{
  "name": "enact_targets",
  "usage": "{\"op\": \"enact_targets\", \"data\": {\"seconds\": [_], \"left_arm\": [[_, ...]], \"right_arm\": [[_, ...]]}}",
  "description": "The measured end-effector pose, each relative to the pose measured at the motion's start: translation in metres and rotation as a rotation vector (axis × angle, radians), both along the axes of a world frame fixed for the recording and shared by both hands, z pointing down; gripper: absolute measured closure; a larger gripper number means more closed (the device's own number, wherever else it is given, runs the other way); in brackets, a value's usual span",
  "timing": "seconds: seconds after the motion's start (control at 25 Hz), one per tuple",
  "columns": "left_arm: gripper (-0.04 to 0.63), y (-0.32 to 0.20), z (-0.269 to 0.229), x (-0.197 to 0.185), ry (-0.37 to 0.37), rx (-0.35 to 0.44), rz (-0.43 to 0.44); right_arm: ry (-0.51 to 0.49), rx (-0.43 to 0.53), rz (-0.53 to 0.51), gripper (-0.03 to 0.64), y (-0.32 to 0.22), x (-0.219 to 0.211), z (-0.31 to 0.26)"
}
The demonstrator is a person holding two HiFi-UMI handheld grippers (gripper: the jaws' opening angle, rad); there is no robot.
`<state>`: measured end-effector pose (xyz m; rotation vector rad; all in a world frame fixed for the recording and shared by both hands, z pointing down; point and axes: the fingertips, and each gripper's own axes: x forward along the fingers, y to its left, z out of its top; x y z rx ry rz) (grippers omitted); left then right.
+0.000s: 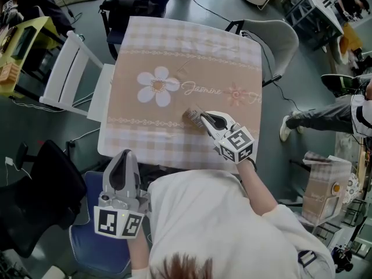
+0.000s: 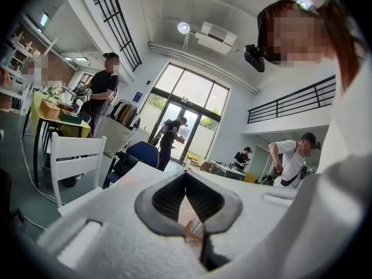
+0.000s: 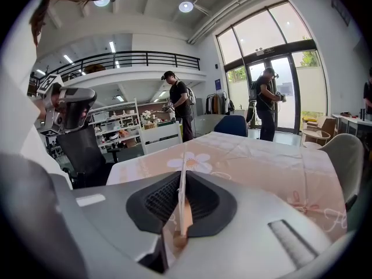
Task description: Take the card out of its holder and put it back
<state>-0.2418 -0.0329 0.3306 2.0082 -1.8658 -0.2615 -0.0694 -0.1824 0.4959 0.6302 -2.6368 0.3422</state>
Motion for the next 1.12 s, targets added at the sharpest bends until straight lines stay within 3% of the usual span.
{"op": "enact_targets", "data": {"seconds": [0.56, 1.12], "left_arm": [[0.592, 0.002, -0.002, -0.001, 0.000, 0.006, -0.006], [0.592, 0.005, -0.006, -0.001, -0.005, 0.022, -0.004]], "right_arm": [[0.021, 0.012, 0.000, 0.589, -0.001, -0.001, -0.002], [-0.072, 0.075, 0.024, 0.580, -0.010, -0.007, -0.042]]}}
